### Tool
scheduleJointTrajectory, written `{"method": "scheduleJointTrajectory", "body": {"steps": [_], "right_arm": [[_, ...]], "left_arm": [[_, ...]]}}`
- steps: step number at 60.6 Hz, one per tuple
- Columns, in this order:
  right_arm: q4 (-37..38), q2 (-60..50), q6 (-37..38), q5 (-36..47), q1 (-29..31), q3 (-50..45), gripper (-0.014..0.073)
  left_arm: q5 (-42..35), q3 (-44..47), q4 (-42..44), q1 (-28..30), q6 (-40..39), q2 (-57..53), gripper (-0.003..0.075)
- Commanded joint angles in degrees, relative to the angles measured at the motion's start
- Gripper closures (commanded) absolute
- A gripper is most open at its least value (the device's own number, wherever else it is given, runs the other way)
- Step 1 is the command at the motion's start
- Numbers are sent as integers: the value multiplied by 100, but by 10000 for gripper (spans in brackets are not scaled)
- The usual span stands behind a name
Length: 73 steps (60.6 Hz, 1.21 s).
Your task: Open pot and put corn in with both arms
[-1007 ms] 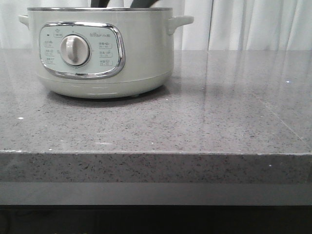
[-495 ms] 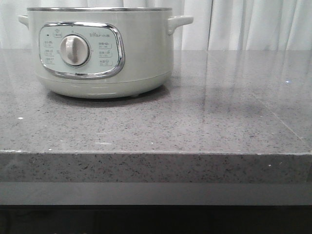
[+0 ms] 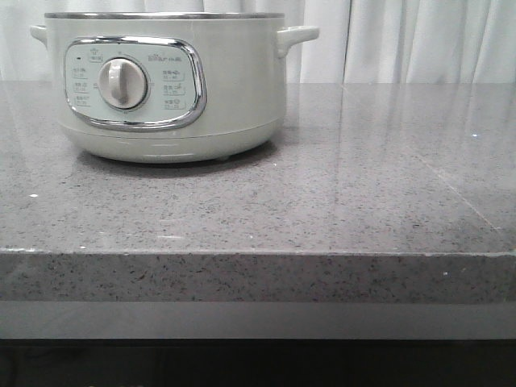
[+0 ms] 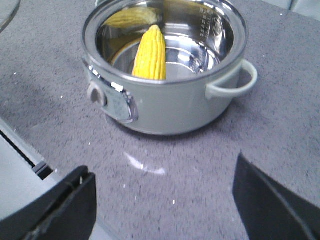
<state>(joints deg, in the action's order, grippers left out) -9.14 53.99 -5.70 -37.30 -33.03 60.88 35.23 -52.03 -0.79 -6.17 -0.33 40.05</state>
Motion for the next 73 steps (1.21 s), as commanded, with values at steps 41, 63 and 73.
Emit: {"method": "scheduleJointTrajectory", "body": {"steps": [41, 63, 73], "right_arm": [[1, -1874, -61, 288, 25, -1343, 13], [1, -1874, -61, 288, 25, -1343, 13], [1, -1874, -61, 288, 25, -1343, 13]], "left_arm": [[-869, -236, -28, 13, -29, -41, 441], [-1409, -236, -557, 13, 33, 143, 441], [-1790, -291, -979, -163, 427, 506, 441]]}}
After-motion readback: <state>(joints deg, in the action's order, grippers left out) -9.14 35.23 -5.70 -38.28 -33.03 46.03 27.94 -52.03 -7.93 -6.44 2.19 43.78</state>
